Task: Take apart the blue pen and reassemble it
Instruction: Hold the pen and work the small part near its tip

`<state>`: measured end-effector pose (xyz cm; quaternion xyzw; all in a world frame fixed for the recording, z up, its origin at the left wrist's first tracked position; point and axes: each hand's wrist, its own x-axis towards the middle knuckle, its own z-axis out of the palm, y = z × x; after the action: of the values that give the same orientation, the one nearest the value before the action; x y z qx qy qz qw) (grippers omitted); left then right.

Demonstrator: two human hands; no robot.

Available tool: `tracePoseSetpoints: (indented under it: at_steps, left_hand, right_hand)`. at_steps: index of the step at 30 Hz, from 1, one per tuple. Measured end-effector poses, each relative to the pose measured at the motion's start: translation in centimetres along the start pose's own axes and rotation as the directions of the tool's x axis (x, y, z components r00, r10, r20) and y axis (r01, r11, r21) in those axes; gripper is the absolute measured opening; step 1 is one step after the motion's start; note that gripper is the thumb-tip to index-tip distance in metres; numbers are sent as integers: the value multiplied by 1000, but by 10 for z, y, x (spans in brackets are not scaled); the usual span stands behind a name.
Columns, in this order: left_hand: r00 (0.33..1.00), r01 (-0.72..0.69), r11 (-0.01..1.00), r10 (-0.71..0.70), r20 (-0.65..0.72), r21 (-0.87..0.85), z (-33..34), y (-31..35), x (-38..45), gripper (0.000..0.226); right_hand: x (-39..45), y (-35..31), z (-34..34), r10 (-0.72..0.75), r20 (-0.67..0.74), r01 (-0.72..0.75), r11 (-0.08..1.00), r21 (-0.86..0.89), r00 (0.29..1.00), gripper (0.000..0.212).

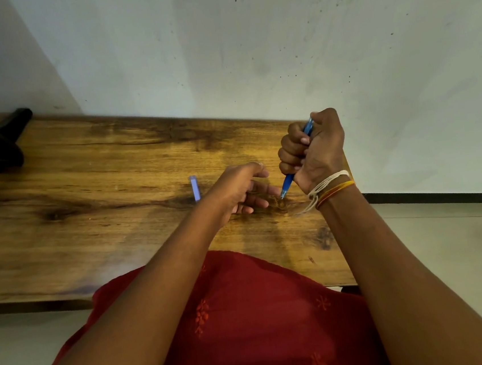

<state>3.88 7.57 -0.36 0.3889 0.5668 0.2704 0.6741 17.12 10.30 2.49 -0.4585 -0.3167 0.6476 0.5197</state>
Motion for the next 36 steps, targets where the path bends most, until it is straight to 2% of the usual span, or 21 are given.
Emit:
tracePoseSetpoints:
  at_steps: [7,14,23,36]
  left_hand:
    - [1000,2,1000,-2,5,3,0,-1,1,36]
    - [1000,0,1000,0,11,17,0,-2,2,36]
    - [1000,12,1000,-12,18,26,-2,-2,2,37]
    - [1000,22,999,-23,19,31,-2,-1,3,37]
  right_hand:
    - [2,1,0,15,-37,-14,999,29,999,45]
    - [4,2,-6,66,-88,-47,978,202,994,48]
    - [6,1,-13,104,-143,-50,940,338,984,47]
    - [7,1,-13,118,-134,-64,934,353,984,46]
